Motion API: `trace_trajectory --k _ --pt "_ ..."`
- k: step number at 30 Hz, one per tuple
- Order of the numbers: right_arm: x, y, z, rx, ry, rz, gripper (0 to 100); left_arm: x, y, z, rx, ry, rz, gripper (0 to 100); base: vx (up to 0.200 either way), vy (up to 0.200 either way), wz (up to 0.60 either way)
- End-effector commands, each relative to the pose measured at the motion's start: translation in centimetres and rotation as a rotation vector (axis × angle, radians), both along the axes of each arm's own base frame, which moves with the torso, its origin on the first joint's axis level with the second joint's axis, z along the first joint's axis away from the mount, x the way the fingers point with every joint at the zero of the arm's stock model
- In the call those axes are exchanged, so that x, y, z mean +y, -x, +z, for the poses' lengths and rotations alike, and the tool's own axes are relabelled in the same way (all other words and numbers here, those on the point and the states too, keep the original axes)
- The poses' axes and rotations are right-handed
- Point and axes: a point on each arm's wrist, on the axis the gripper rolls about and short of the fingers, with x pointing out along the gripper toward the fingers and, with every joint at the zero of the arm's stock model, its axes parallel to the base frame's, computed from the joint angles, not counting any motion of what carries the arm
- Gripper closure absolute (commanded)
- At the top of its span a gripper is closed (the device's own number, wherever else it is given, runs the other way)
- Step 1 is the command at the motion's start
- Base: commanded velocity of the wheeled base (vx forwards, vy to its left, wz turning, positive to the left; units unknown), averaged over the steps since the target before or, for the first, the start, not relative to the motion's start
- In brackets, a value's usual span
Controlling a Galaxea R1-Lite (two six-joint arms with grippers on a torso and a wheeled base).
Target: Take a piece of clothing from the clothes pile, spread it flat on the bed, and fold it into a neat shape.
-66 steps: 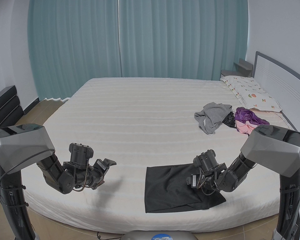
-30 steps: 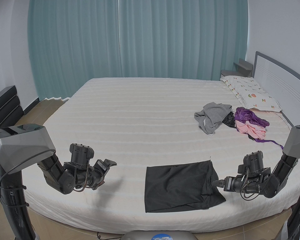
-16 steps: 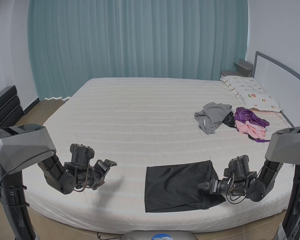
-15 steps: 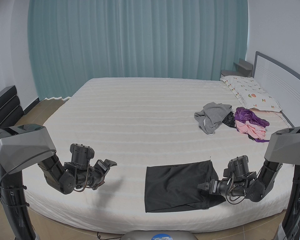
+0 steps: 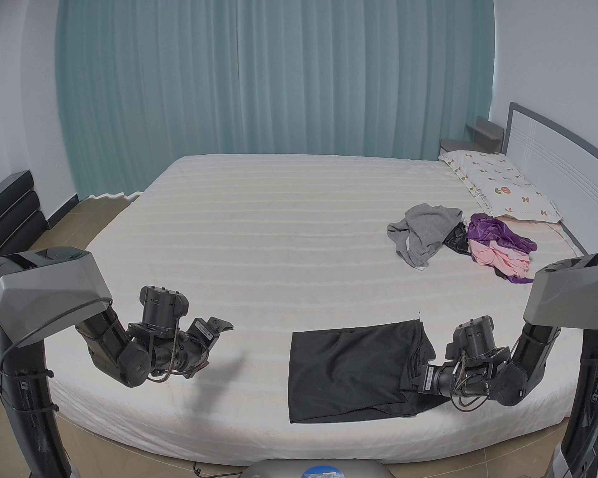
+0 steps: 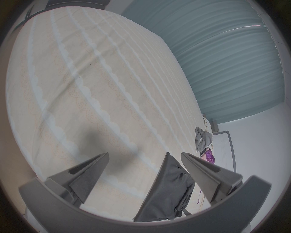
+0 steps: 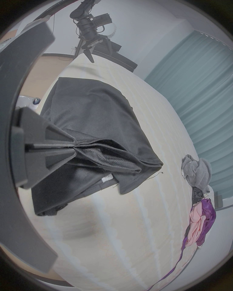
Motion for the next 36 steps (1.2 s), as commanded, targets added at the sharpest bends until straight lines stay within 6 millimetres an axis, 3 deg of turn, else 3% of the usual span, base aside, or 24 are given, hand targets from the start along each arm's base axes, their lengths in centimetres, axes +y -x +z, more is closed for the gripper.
trace_trajectory --k 1,7,17,18,27,36 --pt "-1.1 0.9 1.3 -0.014 -0.002 -0.023 100 0.0 0.0 -0.1 0.001 -0.001 -0.001 0 0.0 0.0 0.0" --pt "-3.0 1.3 1.3 0.003 0.02 -0.055 100 0.0 -0.1 0.0 -0.002 0.004 0.004 0 0.0 0.0 0.0" --pt "-4.1 2.3 1.1 0.018 0.059 -0.042 100 0.0 -0.1 0.0 -0.001 0.005 0.005 0 0.0 0.0 0.0" --pt "-4.7 2.2 1.0 0.017 0.071 -0.048 0 0.0 -0.1 0.1 -0.003 0.005 0.005 0 0.0 0.0 0.0" --pt "-6.3 1.4 1.5 -0.019 0.078 -0.08 0 0.0 -0.1 0.0 0.0 0.004 0.006 0 0.0 0.0 0.0" --pt "-5.4 -3.6 2.3 -0.106 -0.065 -0.148 0 0.0 0.0 0.0 0.0 0.004 0.006 0 0.0 0.0 0.0"
